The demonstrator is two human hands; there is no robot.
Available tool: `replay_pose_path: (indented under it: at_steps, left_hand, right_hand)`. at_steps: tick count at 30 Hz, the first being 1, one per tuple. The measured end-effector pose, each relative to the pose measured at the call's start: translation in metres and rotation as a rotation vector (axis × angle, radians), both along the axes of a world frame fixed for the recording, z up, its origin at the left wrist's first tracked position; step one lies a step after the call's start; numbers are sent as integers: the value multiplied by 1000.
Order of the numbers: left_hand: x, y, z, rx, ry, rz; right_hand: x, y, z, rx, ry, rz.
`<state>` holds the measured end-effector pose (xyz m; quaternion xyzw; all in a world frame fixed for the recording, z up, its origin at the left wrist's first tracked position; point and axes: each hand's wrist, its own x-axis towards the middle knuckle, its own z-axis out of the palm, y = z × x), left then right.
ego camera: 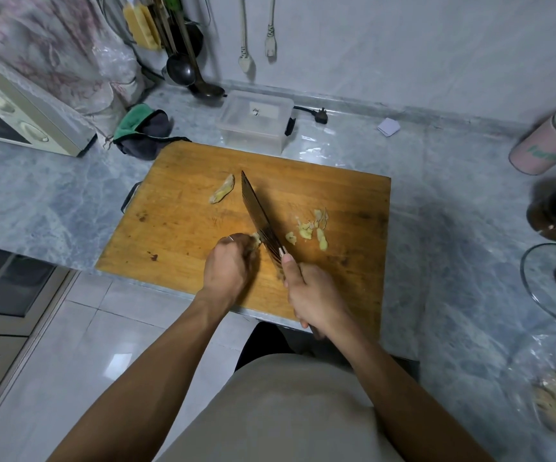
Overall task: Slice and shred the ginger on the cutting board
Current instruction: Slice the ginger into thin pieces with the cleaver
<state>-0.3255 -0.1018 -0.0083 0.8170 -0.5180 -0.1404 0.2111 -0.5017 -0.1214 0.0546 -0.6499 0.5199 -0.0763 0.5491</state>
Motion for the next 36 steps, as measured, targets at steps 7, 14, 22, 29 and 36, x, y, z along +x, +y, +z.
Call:
replay_pose_path:
  at_steps: [7,14,22,29,36]
  left_hand:
    - [-2,1,-4,-18,-15,9]
    - [0,1,-10,-44,-15,7]
    - [-3,1,-9,-65,2,35]
    - [-1,2,-13,-50,11,54]
    - [3,4,-15,-47,80,66]
  right_hand:
    - [6,2,-1,-15,23,1]
    - [10,1,-2,-35,46,22]
    - [21,-5,-9,-87,70,57]
    - [33,-4,-20,-50,102,52]
    - [24,-11,-15,-54,75,-3]
